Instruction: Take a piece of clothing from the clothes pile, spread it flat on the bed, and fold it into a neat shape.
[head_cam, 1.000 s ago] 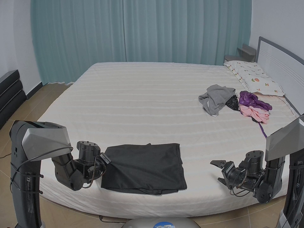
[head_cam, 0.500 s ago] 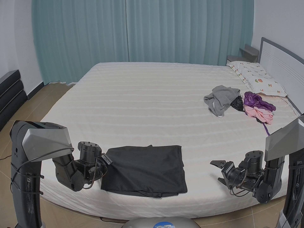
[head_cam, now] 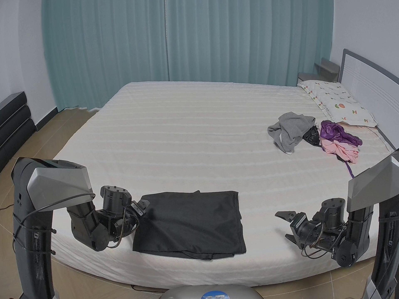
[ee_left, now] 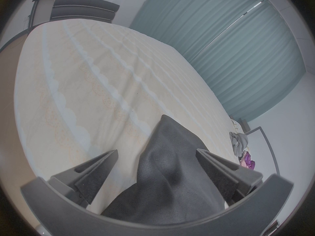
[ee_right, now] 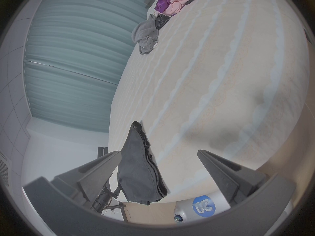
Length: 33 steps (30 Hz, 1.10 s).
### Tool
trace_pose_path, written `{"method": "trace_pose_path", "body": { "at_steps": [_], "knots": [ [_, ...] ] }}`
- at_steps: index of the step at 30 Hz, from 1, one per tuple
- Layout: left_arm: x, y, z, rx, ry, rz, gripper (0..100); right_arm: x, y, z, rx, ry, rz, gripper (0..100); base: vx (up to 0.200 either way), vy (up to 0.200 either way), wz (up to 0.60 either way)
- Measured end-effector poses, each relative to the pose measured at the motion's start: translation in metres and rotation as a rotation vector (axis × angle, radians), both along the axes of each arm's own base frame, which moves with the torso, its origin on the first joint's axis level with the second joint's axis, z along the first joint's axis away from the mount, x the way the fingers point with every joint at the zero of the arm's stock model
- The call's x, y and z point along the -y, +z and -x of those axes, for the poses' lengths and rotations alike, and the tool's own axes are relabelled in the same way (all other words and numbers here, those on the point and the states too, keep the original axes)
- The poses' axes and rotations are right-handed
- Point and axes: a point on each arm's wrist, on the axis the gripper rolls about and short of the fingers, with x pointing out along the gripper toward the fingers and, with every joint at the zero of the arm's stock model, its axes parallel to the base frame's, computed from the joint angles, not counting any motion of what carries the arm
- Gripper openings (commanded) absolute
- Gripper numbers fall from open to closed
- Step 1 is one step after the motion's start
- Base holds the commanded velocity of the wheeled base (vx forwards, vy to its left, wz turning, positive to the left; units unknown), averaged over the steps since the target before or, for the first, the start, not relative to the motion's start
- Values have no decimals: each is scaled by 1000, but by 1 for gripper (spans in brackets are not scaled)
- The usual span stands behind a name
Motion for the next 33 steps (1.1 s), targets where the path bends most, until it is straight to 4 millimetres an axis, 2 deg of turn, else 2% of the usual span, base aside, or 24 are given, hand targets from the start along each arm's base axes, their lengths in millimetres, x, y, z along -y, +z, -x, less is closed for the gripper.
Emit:
{"method": "trace_pose_path", "body": {
  "at_steps": [8, 12, 15, 21, 26, 33],
  "knots": [
    [-7, 10, 0, 20, 21, 19, 100, 2, 1, 0, 6, -9, 8, 100, 0, 0, 0],
    [-13, 21, 1, 42, 35, 26, 100, 4, 12, 0, 43, -24, 7, 100, 0, 0, 0],
    [-17, 36, 5, 77, 45, 34, 100, 6, 29, 4, 100, -27, 7, 100, 0, 0, 0],
    [-27, 79, 22, 238, 51, 50, 100, 14, 76, 21, 285, -24, 55, 100, 0, 0, 0],
    [-36, 120, 51, 393, 31, 3, 100, 25, 115, 48, 475, -13, 181, 100, 0, 0, 0],
    [-49, 166, 96, 566, 22, -128, 100, 40, 152, 87, 656, -31, 379, 100, 0, 0, 0]
  ]
}}
